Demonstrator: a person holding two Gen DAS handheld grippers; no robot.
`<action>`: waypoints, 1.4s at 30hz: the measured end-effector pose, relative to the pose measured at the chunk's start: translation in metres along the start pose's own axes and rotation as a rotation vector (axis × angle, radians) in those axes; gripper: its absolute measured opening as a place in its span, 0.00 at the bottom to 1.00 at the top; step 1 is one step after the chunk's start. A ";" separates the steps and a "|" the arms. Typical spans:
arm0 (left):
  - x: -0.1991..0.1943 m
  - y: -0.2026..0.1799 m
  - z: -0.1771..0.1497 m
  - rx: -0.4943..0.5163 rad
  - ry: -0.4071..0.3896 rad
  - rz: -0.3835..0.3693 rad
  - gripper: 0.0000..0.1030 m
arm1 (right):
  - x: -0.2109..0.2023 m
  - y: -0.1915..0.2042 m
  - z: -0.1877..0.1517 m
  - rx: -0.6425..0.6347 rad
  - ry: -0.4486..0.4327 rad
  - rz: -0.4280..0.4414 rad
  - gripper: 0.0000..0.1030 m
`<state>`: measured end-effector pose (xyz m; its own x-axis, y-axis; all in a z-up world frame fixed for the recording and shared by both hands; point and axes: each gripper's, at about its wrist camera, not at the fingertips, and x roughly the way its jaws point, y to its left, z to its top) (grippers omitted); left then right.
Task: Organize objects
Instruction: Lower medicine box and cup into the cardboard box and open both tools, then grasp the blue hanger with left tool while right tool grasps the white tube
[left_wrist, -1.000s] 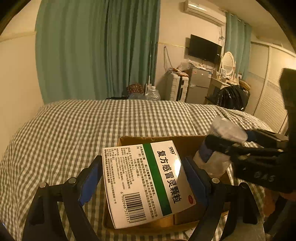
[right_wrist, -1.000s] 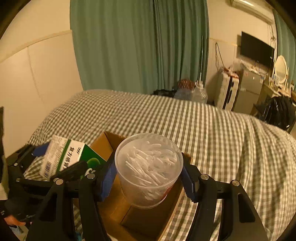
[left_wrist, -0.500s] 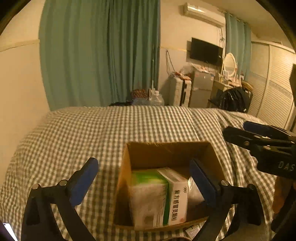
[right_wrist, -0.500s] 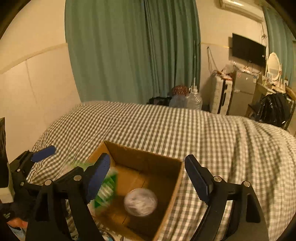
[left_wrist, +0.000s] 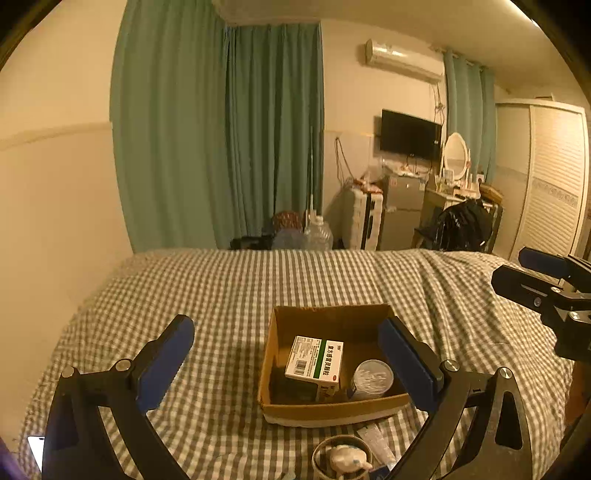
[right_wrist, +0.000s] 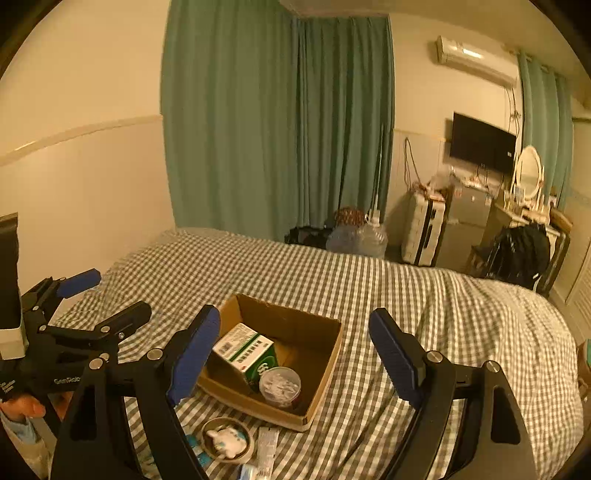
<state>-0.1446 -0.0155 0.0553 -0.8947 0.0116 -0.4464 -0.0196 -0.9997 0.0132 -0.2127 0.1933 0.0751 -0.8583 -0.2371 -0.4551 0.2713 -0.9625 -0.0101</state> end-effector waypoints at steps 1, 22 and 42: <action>-0.007 0.001 -0.001 0.003 -0.006 0.010 1.00 | -0.009 0.003 0.000 -0.001 -0.004 0.011 0.81; 0.029 0.013 -0.185 -0.061 0.349 0.107 1.00 | 0.069 0.040 -0.201 0.022 0.445 0.067 0.80; 0.085 -0.003 -0.251 0.023 0.600 0.053 1.00 | 0.085 0.044 -0.240 0.019 0.559 0.115 0.25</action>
<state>-0.1082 -0.0171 -0.2073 -0.4866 -0.0584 -0.8717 0.0027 -0.9979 0.0653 -0.1694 0.1626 -0.1782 -0.4611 -0.2392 -0.8545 0.3367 -0.9381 0.0809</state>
